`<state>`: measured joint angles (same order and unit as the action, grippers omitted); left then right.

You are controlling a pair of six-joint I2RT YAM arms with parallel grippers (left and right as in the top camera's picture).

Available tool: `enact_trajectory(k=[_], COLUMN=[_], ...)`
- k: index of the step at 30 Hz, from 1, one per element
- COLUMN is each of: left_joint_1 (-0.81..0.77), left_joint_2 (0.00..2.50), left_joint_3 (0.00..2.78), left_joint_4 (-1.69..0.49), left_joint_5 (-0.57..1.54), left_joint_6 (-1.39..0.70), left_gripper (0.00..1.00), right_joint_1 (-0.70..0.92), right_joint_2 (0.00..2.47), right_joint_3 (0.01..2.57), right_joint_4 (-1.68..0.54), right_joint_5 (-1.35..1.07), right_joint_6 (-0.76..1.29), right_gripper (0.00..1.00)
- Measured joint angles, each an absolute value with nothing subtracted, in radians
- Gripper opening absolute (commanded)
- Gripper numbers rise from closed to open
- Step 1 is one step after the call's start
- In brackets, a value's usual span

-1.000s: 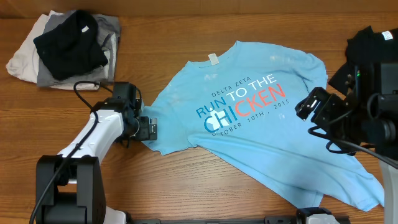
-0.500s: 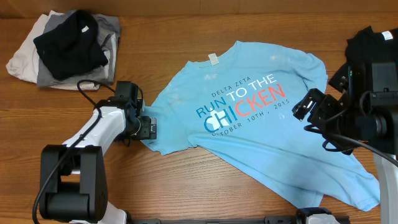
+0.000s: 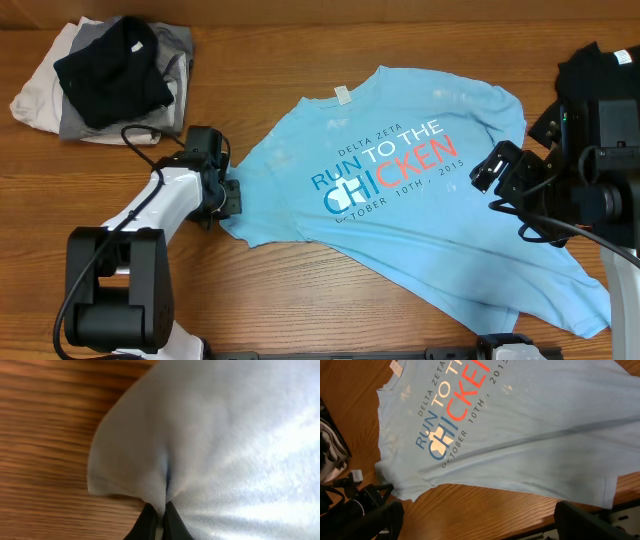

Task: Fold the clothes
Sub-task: 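Grasp the T-shirt's left hem corner with the left gripper, then move the right gripper to grasp the T-shirt's lower right hem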

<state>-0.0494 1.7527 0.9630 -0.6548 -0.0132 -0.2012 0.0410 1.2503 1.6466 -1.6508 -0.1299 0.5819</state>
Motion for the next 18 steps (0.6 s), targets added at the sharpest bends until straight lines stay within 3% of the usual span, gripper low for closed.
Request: enact_trajectory(k=[11, 18], left_joint_1=[0.273, 0.435], left_joint_2=[1.758, 1.758], left_joint_3=[0.975, 0.975], left_joint_4=[-0.718, -0.75], left_joint_5=[-0.042, -0.04], left_joint_6=[-0.37, -0.403], left_gripper=[0.04, 0.04], right_joint_1=[0.041, 0.041], right_joint_2=[1.269, 1.433], right_joint_3=[1.61, 1.505], right_joint_4=[-1.497, -1.279], right_joint_5=[-0.114, -0.157], right_joint_6=[0.58, 0.553], right_gripper=[1.0, 0.99])
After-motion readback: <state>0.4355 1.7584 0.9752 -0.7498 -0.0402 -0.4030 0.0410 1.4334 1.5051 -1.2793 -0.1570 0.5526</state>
